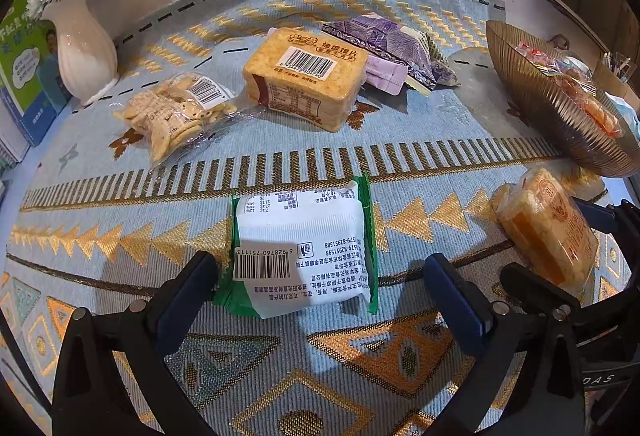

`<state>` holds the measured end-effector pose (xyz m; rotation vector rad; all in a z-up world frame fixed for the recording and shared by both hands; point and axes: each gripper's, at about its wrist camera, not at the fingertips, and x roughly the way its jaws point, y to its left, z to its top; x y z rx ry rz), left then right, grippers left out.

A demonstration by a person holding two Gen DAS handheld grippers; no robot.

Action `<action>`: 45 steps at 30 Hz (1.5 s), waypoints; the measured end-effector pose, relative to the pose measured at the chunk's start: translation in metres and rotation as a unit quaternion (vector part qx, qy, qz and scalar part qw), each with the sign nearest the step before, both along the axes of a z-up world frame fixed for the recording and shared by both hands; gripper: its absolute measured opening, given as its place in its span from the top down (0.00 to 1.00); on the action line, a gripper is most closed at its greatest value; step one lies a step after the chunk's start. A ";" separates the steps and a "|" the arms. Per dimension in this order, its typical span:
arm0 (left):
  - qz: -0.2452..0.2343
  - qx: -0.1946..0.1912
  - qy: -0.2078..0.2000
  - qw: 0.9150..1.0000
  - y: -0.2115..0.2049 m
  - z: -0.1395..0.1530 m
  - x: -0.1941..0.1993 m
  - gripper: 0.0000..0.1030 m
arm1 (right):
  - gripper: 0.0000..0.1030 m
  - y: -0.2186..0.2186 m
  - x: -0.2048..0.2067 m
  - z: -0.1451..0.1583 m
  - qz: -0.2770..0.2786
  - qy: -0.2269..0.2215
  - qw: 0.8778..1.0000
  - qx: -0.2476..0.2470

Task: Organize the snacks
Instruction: 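Lift both packs and hold them above the tablecloth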

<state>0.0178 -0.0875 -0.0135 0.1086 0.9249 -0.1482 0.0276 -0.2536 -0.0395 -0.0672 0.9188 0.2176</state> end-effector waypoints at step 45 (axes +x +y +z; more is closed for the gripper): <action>0.051 -0.107 -0.030 0.993 0.042 0.013 0.000 0.51 | 0.57 -0.015 -0.013 0.012 0.039 -0.023 0.992 0.116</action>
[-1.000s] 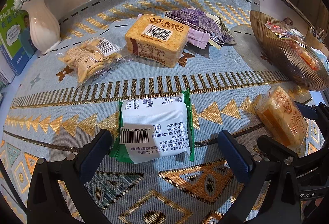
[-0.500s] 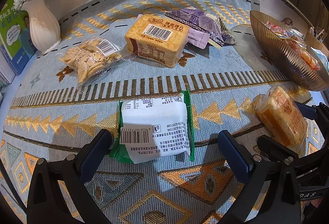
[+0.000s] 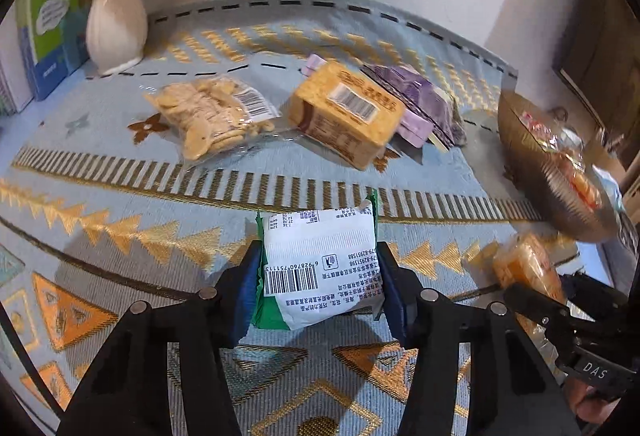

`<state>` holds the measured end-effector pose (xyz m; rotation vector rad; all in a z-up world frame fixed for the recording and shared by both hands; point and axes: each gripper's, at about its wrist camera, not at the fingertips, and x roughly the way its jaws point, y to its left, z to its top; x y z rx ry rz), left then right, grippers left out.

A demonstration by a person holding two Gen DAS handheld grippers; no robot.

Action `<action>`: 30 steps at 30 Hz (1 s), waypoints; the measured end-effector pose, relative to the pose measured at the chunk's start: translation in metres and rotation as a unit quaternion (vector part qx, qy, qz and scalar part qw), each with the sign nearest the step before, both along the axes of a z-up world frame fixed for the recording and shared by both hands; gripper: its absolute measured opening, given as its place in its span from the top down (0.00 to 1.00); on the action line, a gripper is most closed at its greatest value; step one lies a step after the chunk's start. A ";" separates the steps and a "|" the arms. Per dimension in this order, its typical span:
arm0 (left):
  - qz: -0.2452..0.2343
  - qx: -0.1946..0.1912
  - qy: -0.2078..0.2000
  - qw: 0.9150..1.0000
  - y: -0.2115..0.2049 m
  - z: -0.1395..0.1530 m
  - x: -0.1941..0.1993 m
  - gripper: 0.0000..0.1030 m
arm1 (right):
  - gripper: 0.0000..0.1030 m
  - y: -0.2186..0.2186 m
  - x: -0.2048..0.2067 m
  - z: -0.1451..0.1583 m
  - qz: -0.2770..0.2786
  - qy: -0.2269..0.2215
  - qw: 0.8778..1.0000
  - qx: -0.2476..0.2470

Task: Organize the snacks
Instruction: 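Lift both packs and hold them above the tablecloth, then carry both packs over the glass bowl and open both grippers to drop them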

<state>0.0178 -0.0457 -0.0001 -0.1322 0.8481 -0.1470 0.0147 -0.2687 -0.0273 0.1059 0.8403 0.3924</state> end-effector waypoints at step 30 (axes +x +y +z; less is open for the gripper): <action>-0.252 0.005 -0.072 0.965 -0.213 0.143 0.040 0.50 | 0.57 -0.165 0.068 0.142 -0.114 -0.067 0.989 0.062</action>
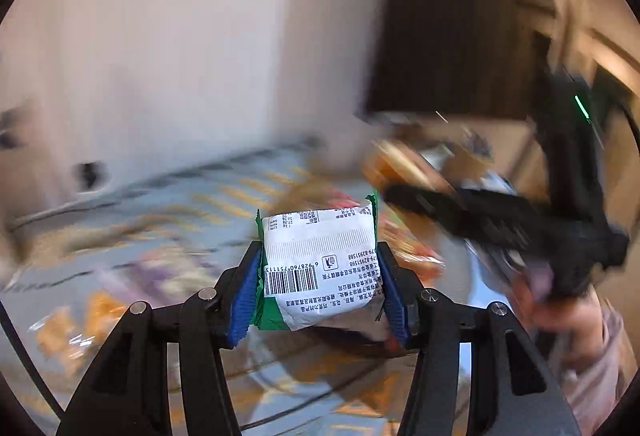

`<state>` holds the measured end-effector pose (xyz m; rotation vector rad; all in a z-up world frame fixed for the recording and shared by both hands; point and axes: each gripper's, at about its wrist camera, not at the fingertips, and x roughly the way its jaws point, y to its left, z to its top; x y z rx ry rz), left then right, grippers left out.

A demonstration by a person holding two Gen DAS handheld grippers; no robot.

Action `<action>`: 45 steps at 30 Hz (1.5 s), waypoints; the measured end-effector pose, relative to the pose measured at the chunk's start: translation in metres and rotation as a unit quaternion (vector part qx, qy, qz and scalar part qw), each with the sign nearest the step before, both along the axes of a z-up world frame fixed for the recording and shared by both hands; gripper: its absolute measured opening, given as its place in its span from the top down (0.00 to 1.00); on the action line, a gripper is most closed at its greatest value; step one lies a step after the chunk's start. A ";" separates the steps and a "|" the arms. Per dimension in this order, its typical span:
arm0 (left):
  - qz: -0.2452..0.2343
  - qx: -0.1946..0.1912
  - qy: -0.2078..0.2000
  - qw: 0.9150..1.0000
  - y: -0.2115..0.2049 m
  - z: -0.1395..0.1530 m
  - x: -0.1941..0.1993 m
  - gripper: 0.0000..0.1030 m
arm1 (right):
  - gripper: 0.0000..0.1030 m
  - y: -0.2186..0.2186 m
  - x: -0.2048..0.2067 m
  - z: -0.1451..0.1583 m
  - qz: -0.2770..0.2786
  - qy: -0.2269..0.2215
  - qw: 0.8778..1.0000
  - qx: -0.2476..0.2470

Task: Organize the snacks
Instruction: 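Carry both packs over the glass bowl and open both grippers to drop them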

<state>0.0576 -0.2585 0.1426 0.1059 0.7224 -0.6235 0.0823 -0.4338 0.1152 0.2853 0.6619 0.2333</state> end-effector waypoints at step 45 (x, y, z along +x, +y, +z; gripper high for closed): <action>0.204 0.067 0.036 0.976 0.221 -0.015 0.048 0.09 | 0.12 0.179 0.008 0.000 0.013 -0.001 0.999 0.053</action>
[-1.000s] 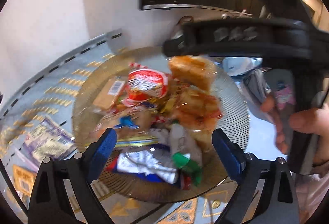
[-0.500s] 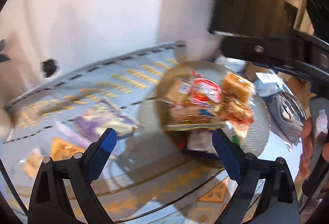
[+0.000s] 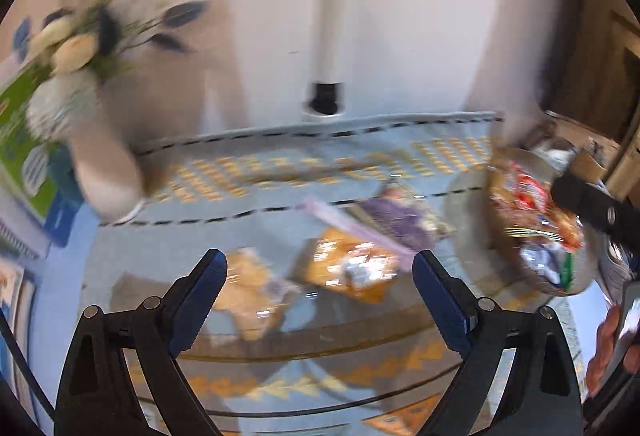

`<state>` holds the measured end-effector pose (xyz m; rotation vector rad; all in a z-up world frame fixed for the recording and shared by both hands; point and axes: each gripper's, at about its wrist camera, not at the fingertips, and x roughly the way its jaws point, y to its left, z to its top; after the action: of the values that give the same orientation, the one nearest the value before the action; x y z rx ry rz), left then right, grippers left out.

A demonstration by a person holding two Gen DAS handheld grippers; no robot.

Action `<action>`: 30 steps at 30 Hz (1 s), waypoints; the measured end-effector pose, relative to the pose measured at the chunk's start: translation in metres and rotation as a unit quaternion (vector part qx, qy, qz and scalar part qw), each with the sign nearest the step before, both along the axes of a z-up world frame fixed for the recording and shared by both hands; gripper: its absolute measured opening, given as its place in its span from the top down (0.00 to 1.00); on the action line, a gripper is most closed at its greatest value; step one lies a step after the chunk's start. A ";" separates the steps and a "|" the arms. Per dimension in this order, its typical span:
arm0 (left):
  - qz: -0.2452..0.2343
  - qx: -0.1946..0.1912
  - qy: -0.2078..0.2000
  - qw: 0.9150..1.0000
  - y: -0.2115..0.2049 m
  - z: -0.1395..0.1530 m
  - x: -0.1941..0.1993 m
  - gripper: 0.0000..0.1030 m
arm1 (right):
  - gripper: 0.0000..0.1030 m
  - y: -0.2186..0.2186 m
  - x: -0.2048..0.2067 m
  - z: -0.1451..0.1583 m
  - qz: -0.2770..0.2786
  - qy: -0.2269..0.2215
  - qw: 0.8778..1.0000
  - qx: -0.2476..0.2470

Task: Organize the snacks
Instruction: 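Carry both packs over the glass bowl and open both grippers to drop them, then grasp the clear cracker bag with the left gripper while the right grasps the yellow square cake pack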

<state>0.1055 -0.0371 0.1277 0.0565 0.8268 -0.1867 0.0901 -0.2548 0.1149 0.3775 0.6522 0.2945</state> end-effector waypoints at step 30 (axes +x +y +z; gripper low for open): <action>0.012 -0.014 0.041 0.999 0.067 -0.124 0.037 0.00 | 0.12 0.109 0.080 -0.140 0.096 0.063 0.991 -0.062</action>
<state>0.1422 0.0301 0.0036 0.0134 0.9064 -0.1788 0.1702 -0.1460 -0.0247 0.2154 0.8280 0.4143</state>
